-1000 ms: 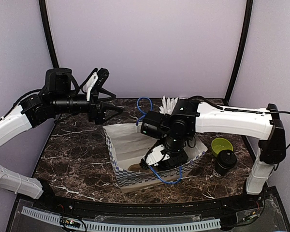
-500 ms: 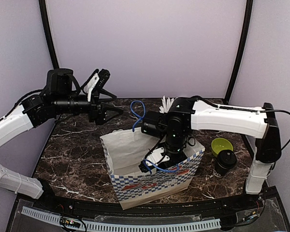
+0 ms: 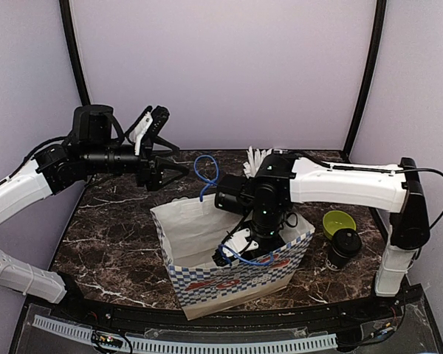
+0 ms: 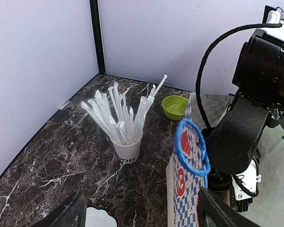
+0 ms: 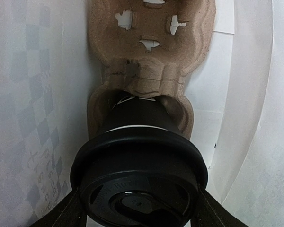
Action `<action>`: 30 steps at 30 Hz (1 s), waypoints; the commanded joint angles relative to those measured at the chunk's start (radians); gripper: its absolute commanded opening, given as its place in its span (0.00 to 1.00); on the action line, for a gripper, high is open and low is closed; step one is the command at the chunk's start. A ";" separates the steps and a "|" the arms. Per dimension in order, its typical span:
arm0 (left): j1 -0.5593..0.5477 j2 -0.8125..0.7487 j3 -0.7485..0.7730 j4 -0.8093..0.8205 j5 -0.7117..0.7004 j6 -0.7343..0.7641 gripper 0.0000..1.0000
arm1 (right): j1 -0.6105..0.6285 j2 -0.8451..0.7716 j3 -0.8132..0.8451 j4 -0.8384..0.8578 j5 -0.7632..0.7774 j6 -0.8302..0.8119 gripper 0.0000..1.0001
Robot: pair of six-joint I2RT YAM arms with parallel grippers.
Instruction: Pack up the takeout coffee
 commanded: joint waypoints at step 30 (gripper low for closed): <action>-0.008 0.143 0.290 -0.339 0.219 0.033 0.93 | -0.017 -0.202 0.297 -0.042 -0.034 -0.039 0.90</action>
